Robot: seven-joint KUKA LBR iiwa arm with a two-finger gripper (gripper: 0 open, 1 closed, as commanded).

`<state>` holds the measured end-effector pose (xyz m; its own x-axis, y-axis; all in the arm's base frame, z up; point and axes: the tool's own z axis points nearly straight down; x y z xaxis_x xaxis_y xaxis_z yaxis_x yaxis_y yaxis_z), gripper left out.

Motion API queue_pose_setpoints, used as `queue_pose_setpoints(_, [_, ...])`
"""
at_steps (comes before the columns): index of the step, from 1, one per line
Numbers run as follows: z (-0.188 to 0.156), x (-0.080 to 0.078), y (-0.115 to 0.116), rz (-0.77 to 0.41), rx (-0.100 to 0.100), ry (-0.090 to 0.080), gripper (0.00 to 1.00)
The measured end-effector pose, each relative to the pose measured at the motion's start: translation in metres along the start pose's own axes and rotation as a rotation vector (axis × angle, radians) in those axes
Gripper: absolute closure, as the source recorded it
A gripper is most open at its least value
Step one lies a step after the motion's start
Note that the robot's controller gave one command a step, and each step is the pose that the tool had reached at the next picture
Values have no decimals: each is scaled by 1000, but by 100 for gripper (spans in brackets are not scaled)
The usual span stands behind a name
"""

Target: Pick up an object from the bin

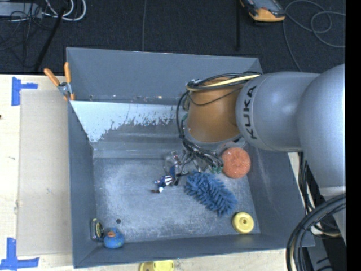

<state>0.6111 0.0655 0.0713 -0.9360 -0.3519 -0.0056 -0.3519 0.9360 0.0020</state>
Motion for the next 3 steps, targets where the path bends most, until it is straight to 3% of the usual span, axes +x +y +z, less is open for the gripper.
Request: queue_pose_setpoints(3, [-28, 2, 1, 2, -1, 9, 100])
